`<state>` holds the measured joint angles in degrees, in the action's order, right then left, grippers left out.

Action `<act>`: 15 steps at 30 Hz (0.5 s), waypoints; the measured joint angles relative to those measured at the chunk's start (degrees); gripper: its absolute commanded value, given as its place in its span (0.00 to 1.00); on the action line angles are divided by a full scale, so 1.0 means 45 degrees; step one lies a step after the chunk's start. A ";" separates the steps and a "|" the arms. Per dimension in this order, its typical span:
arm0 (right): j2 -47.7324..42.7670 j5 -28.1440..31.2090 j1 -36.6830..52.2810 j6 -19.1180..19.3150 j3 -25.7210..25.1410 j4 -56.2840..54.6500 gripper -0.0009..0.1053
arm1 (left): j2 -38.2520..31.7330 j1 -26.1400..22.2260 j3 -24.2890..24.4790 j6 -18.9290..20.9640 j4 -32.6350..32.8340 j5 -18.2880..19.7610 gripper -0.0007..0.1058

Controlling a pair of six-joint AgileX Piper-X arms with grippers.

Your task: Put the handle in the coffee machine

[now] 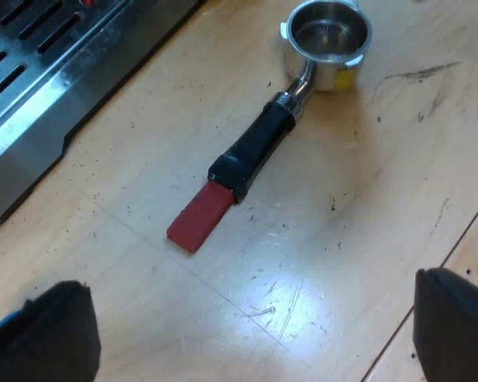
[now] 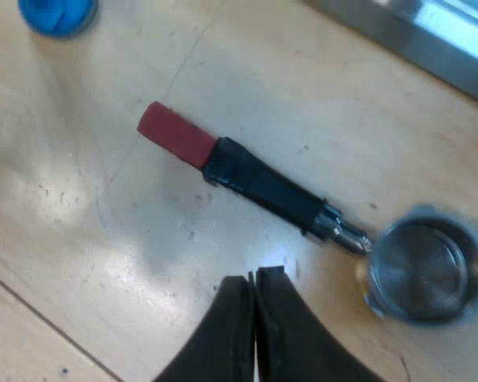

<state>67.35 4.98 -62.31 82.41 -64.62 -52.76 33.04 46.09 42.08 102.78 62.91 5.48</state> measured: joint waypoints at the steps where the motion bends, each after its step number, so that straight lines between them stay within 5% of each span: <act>1: -0.0265 0.0112 0.0000 -0.0252 0.0000 -0.0211 0.09 | -0.0063 0.0000 0.0000 -0.0056 0.0000 0.0000 0.77; 3: -0.0624 0.0318 0.0000 -0.0616 0.0000 -0.0580 0.23 | -0.0232 0.0000 0.0000 -0.0067 0.0000 0.0000 0.77; 7: -0.1068 0.0842 0.0000 -0.1179 0.0000 -0.1328 0.67 | -0.1042 0.0000 0.0000 -0.0067 0.0000 0.0000 0.77; 10: -0.1164 0.1056 0.0000 -0.1376 0.0000 -0.1559 0.76 | -0.1714 0.0000 0.0000 -0.0091 0.0000 0.0000 0.77; 15: -0.1159 0.1121 0.0000 -0.1768 0.0000 -0.1762 0.76 | -0.2814 0.0000 0.0000 -0.0175 0.0000 0.0000 0.77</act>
<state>62.14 10.03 -62.31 74.46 -64.62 -60.69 20.38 46.09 42.08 102.00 62.91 5.48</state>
